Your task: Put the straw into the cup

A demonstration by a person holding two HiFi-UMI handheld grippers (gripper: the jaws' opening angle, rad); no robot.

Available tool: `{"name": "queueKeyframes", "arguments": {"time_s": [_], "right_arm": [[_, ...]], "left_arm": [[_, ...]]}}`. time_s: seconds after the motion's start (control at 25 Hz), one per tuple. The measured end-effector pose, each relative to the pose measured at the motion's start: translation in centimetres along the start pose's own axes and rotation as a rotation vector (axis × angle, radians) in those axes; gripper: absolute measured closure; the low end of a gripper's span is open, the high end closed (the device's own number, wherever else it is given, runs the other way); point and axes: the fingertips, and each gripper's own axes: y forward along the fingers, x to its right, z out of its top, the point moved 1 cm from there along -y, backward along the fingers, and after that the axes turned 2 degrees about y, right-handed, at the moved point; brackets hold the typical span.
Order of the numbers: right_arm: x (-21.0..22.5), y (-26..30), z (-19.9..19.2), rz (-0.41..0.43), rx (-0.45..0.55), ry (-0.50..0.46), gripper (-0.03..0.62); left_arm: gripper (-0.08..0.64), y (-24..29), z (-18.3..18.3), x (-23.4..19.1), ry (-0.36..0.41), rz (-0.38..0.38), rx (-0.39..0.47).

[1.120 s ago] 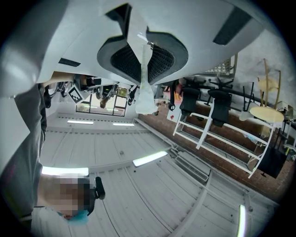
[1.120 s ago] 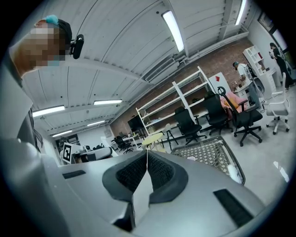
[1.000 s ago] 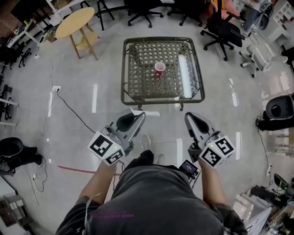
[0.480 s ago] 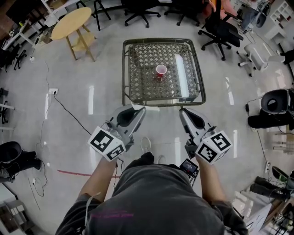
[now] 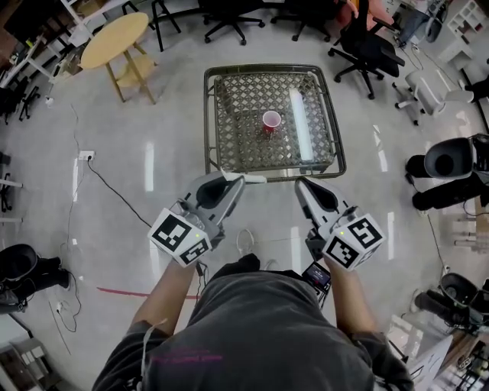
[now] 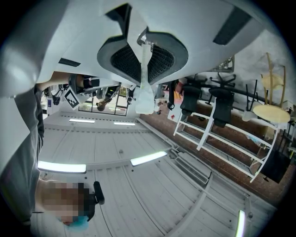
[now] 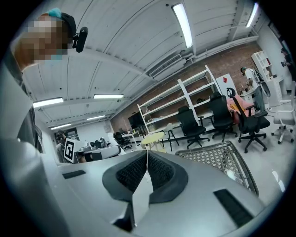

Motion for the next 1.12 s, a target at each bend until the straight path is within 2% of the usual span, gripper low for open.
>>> {"name": "queueKeyframes", "arguments": {"time_s": [0.64, 1.12], "right_arm": [[0.3, 4.1, 0.9, -0.035, -0.006, 0.007, 0.577], [2.6, 5.2, 2.0, -0.055, -0.001, 0.01, 0.577]], "left_arm": [[0.509, 0.2, 1.0, -4.6, -0.011, -0.022, -0.003], [0.509, 2.3, 1.5, -6.6, -0.015, -0.023, 0.003]]}}
